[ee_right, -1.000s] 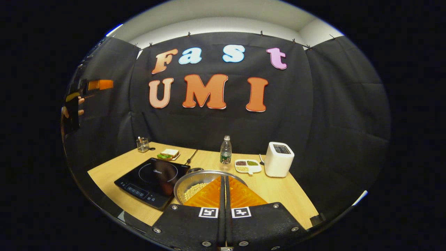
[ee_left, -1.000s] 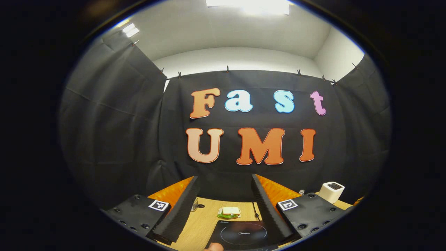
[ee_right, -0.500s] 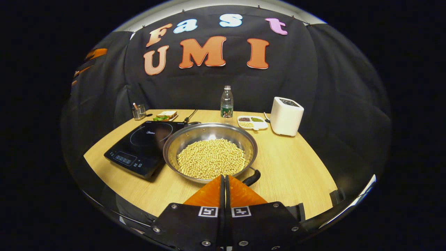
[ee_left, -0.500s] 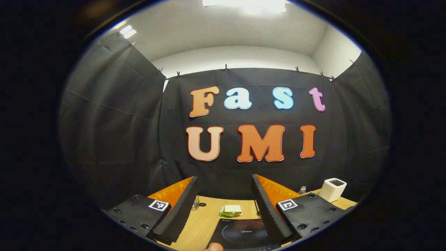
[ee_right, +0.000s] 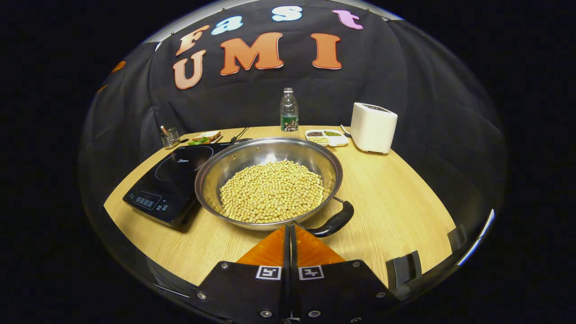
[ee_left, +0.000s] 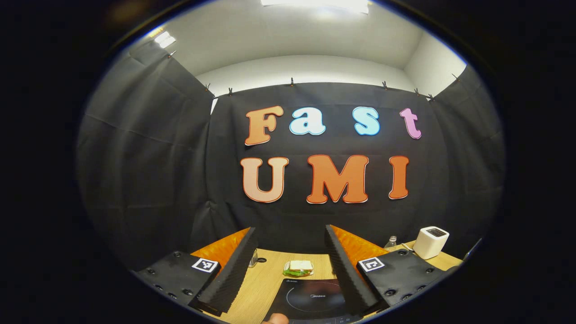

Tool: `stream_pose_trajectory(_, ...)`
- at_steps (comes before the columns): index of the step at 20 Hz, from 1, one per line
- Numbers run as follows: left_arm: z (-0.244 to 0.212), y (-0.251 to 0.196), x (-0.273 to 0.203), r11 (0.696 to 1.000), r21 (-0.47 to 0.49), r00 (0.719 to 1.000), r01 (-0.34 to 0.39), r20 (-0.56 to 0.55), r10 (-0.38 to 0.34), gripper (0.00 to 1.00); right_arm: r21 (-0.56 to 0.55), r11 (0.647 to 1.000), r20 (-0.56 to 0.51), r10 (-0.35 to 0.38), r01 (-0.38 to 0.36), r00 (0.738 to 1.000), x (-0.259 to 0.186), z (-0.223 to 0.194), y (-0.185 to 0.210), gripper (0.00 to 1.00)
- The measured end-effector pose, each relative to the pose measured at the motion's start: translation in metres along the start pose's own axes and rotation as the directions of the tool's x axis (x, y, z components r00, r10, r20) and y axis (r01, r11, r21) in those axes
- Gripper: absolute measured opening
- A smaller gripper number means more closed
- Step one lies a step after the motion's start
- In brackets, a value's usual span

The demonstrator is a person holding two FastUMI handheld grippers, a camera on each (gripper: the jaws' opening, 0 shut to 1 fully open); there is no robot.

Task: First push the handle of the pot to place it horizontally, then grasp the pot with both hands and set it on the induction cooktop.

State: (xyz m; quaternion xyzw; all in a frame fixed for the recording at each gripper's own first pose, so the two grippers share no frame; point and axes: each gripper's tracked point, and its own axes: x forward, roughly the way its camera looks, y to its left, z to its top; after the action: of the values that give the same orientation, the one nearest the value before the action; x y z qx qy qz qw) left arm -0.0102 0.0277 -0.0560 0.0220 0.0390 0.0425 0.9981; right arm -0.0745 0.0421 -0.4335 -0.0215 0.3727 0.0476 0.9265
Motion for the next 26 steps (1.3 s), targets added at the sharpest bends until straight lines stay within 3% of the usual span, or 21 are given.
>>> stream_pose_trajectory(14, -0.004, -0.005, 0.004, 1.000, 0.018, 1.000, 0.012, -0.004, -0.012, 0.98, 0.061, 0.992, 0.029, -0.109, 0.107, 0.994, 0.024, 0.015, -0.047, 0.00)
stream_pose_trajectory(26, -0.024, -0.005, 0.021, 1.000, -0.004, 0.999, 0.003, -0.036, -0.003, 0.98, 0.052, 0.989, 0.026, -0.138, 0.137, 0.990, 0.046, 0.033, -0.072, 0.00)
